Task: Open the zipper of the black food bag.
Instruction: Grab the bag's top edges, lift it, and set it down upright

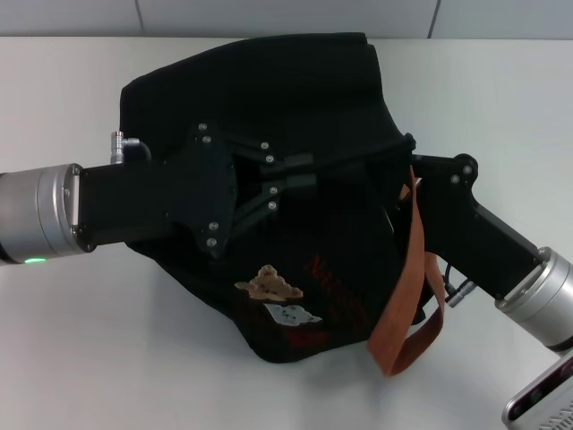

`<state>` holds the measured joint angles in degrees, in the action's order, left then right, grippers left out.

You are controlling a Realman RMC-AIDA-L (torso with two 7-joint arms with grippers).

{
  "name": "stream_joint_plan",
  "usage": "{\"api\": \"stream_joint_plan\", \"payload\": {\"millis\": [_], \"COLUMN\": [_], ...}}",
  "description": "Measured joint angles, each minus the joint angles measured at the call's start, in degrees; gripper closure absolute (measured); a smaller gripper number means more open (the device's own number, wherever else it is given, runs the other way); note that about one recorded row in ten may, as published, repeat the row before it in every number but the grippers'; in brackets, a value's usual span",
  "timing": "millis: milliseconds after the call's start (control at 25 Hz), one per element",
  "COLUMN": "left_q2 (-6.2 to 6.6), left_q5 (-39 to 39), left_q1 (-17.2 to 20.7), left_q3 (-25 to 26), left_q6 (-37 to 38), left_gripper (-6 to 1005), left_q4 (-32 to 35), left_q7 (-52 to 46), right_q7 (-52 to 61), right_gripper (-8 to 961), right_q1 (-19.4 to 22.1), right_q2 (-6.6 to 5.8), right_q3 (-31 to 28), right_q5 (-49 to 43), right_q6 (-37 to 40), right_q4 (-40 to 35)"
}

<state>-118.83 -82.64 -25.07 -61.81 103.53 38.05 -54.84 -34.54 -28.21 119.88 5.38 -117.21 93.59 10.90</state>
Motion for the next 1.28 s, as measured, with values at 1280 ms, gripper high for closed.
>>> {"api": "stream_joint_plan", "payload": {"millis": [1280], "left_q2": [0.26], "left_q5": [0.21], "left_q1": [2.59], "left_q3": [3.29], "left_q6": [0.9], "left_gripper": [912], "left_q4": [-0.09], "left_q7": [1.43], "right_q7": [5.73], "right_gripper": [956], "right_q1": [-0.02], "right_q2": [-0.2], "right_q3": [-0.4], "right_q5": [-0.13], "right_q6": [-4.93], "right_q4": [-1.5]}}
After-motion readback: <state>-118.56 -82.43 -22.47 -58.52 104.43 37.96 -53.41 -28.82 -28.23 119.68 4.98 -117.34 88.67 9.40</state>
